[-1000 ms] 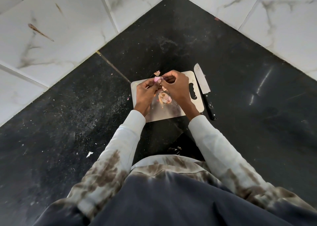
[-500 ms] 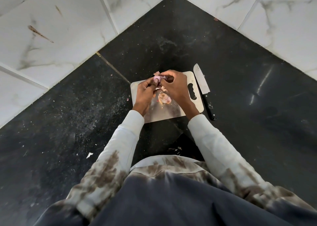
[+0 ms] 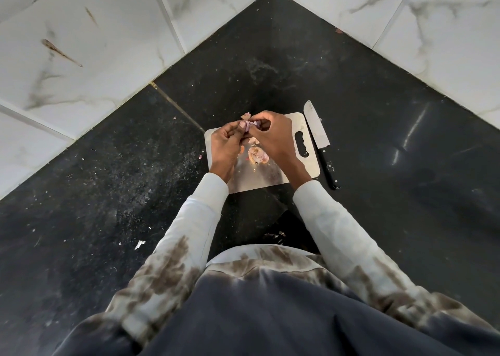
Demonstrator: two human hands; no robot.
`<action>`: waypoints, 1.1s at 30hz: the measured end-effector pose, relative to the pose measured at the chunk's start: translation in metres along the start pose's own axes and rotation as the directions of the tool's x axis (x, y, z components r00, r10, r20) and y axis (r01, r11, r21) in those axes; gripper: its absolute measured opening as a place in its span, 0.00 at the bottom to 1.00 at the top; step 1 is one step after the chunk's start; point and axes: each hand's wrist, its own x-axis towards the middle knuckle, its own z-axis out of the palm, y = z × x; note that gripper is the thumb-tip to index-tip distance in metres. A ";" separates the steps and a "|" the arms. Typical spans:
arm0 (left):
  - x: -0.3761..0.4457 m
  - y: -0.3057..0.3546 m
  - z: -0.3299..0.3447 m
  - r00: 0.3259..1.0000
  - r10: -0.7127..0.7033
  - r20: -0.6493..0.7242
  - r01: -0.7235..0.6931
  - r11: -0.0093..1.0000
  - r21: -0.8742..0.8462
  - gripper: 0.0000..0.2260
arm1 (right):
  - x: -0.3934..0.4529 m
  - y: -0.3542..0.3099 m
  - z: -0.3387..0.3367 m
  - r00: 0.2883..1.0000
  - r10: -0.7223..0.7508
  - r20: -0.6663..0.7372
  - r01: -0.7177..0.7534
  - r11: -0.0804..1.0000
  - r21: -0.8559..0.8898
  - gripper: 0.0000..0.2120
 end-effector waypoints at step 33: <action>-0.001 0.010 0.007 0.997 -0.070 -0.031 0.067 0.995 -0.071 0.11 | -0.003 0.003 0.007 0.998 -0.021 -0.054 0.021 1.000 -0.001 0.16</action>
